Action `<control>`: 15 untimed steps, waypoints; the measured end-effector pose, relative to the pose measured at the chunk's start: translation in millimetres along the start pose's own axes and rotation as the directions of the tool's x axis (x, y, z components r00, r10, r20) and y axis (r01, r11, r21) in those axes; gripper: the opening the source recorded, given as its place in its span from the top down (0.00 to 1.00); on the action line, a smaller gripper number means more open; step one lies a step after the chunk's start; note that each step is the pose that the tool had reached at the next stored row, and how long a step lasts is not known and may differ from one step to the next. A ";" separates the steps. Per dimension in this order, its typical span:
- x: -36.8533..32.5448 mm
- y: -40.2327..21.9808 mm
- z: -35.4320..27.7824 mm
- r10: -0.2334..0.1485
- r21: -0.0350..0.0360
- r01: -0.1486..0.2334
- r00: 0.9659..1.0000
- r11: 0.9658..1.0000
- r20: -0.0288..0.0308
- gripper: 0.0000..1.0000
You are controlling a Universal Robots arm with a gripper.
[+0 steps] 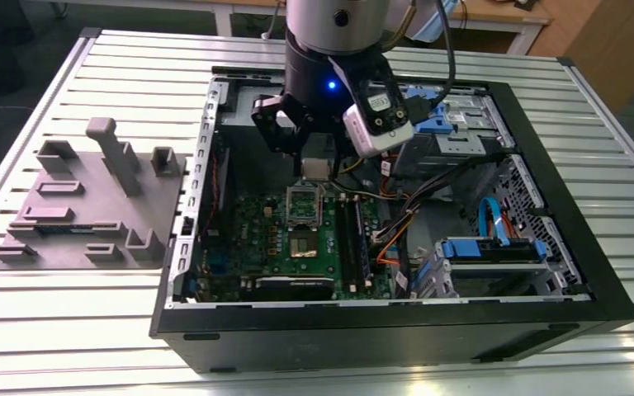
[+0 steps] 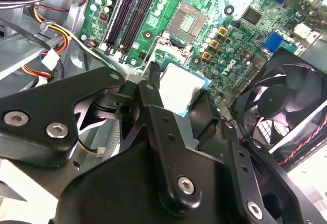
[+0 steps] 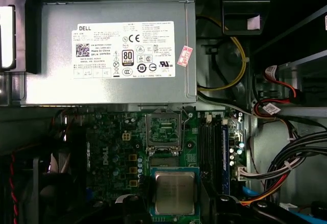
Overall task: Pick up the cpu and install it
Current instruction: 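Place the cpu into insertion slot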
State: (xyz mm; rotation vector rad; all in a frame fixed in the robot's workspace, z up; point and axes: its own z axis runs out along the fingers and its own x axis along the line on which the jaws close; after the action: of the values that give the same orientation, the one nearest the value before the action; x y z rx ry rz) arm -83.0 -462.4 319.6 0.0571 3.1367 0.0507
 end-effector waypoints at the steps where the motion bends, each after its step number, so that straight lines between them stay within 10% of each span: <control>1: 0.0 0.0 0.0 0.000 0.000 0.000 1.000 1.000 0.000 0.53; 15: 0.0 -0.3 7.4 -0.001 0.000 0.001 1.000 1.000 0.000 0.53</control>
State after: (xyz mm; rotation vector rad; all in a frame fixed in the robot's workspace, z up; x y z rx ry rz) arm -83.0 -462.4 312.2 0.0557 3.1368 0.0507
